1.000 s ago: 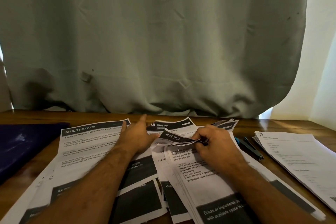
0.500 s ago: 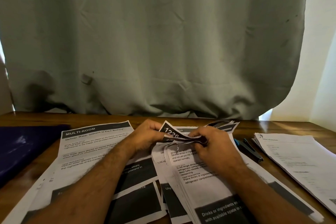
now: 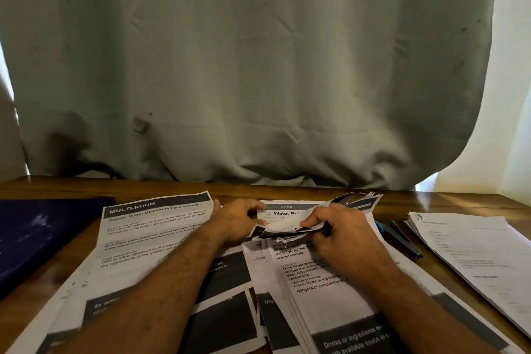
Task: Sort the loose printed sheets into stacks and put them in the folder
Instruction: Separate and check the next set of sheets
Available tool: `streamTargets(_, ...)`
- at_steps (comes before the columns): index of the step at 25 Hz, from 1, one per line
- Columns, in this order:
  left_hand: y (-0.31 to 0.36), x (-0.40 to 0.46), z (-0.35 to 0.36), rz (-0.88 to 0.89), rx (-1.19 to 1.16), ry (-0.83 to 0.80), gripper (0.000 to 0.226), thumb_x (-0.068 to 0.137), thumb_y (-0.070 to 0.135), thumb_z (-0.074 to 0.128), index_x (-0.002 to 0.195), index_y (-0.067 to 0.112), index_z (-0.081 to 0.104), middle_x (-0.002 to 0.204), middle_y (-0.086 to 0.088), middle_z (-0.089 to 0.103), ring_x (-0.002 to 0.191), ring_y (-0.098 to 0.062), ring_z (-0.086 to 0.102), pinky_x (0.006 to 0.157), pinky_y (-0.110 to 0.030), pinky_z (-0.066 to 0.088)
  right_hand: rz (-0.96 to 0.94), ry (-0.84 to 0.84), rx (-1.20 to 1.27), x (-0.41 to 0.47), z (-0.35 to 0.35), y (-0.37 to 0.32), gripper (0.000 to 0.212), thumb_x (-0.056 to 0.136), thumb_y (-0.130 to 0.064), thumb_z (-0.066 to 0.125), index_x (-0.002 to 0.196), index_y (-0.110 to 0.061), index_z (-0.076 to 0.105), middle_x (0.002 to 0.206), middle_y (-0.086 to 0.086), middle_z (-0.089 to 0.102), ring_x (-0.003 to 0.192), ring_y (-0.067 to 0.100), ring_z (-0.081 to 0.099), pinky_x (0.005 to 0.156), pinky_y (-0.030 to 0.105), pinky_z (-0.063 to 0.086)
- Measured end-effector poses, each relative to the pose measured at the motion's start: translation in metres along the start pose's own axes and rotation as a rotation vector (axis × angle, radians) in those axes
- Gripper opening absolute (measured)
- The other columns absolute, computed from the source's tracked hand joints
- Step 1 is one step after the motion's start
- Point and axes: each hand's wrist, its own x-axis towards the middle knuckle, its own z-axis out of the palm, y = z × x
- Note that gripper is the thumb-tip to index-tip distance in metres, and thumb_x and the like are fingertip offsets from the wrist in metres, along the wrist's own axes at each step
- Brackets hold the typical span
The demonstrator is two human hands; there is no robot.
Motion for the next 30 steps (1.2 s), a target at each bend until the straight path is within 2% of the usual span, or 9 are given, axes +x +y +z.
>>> streamTargets(5, -0.004, 0.001, -0.007, 0.005, -0.271, -0.071, 0.037, 0.095, 0.012, 0.065, 0.126, 0.031, 0.065, 0.140, 0.003, 0.059, 0.131, -0.016, 0.051, 0.120, -0.051, 0.027, -0.028, -0.016, -0.026, 0.000, -0.002, -0.001, 0.017, 0.089, -0.024, 0.069, 0.098, -0.038, 0.068, 0.104, -0.016, 0.054, 0.094, 0.001, 0.053, 0.073, 0.005, 0.040)
streamTargets(8, 0.000, 0.001, -0.009, 0.032, -0.457, -0.068, 0.029, 0.093, 0.010, 0.067, 0.117, 0.027, 0.070, 0.126, 0.002, 0.066, 0.107, -0.008, 0.064, 0.088, -0.027, 0.054, -0.042, -0.028, -0.047, -0.001, -0.003, -0.003, 0.016, 0.090, -0.024, 0.068, 0.102, -0.035, 0.068, 0.108, -0.013, 0.056, 0.101, 0.003, 0.053, 0.085, 0.013, 0.045)
streamTargets(11, 0.010, 0.002, -0.002, 0.021, -0.605, 0.043, 0.029, 0.085, 0.010, 0.077, 0.109, 0.025, 0.070, 0.108, -0.002, 0.072, 0.095, -0.013, 0.071, 0.073, -0.026, 0.060, -0.055, -0.013, -0.056, -0.003, -0.004, -0.005, 0.016, 0.090, -0.025, 0.068, 0.102, -0.034, 0.068, 0.109, -0.012, 0.056, 0.103, 0.004, 0.054, 0.092, 0.019, 0.049)
streamTargets(14, 0.021, 0.004, 0.005, 0.001, -0.639, 0.201, 0.052, 0.084, 0.008, 0.078, 0.123, 0.029, 0.050, 0.094, 0.000, 0.070, 0.077, -0.008, 0.069, 0.051, -0.016, 0.053, -0.067, 0.020, -0.043, -0.003, -0.002, -0.004, 0.017, 0.089, -0.023, 0.069, 0.104, -0.031, 0.070, 0.110, -0.011, 0.058, 0.103, 0.006, 0.055, 0.094, 0.021, 0.050)
streamTargets(17, 0.021, 0.003, 0.007, -0.050, -0.837, 0.251, 0.031, 0.096, 0.011, 0.064, 0.123, 0.025, 0.062, 0.111, -0.002, 0.074, 0.080, -0.010, 0.073, 0.059, -0.024, 0.060, -0.081, 0.057, -0.044, -0.001, -0.002, -0.002, 0.017, 0.088, -0.021, 0.069, 0.102, -0.030, 0.071, 0.107, -0.011, 0.060, 0.100, 0.004, 0.056, 0.096, 0.021, 0.049)
streamTargets(20, 0.014, 0.000, 0.003, -0.129, -1.086, 0.263, 0.022, 0.100, 0.012, 0.057, 0.119, 0.020, 0.065, 0.109, -0.006, 0.075, 0.085, -0.022, 0.077, 0.075, -0.045, 0.064, -0.108, 0.109, -0.047, 0.001, -0.005, 0.003, 0.018, 0.085, -0.019, 0.070, 0.101, -0.027, 0.074, 0.101, -0.014, 0.060, 0.095, 0.002, 0.054, 0.096, 0.019, 0.046)
streamTargets(22, 0.012, 0.000, 0.001, -0.144, -1.138, 0.247, 0.021, 0.101, 0.013, 0.055, 0.119, 0.019, 0.064, 0.108, -0.007, 0.075, 0.087, -0.026, 0.077, 0.080, -0.050, 0.063, -0.117, 0.124, -0.069, 0.002, -0.006, 0.005, 0.019, 0.085, -0.019, 0.069, 0.102, -0.027, 0.074, 0.094, -0.018, 0.054, 0.090, 0.000, 0.051, 0.092, 0.016, 0.045)
streamTargets(25, 0.015, -0.002, 0.002, -0.147, -1.155, 0.251, 0.018, 0.102, 0.014, 0.053, 0.116, 0.021, 0.063, 0.110, -0.008, 0.074, 0.091, -0.028, 0.076, 0.083, -0.051, 0.062, -0.123, 0.127, -0.085, 0.003, -0.004, 0.008, 0.020, 0.086, -0.020, 0.069, 0.104, -0.026, 0.074, 0.099, -0.015, 0.059, 0.091, 0.001, 0.053, 0.091, 0.016, 0.046)
streamTargets(30, 0.016, -0.008, 0.002, -0.063, -1.102, 0.244, 0.022, 0.100, 0.011, 0.056, 0.118, 0.018, 0.066, 0.109, -0.007, 0.076, 0.092, -0.024, 0.076, 0.082, -0.047, 0.062, -0.141, 0.184, -0.090, 0.006, -0.004, 0.006, 0.020, 0.089, -0.022, 0.068, 0.108, -0.027, 0.071, 0.107, -0.008, 0.064, 0.100, 0.008, 0.059, 0.096, 0.027, 0.051)
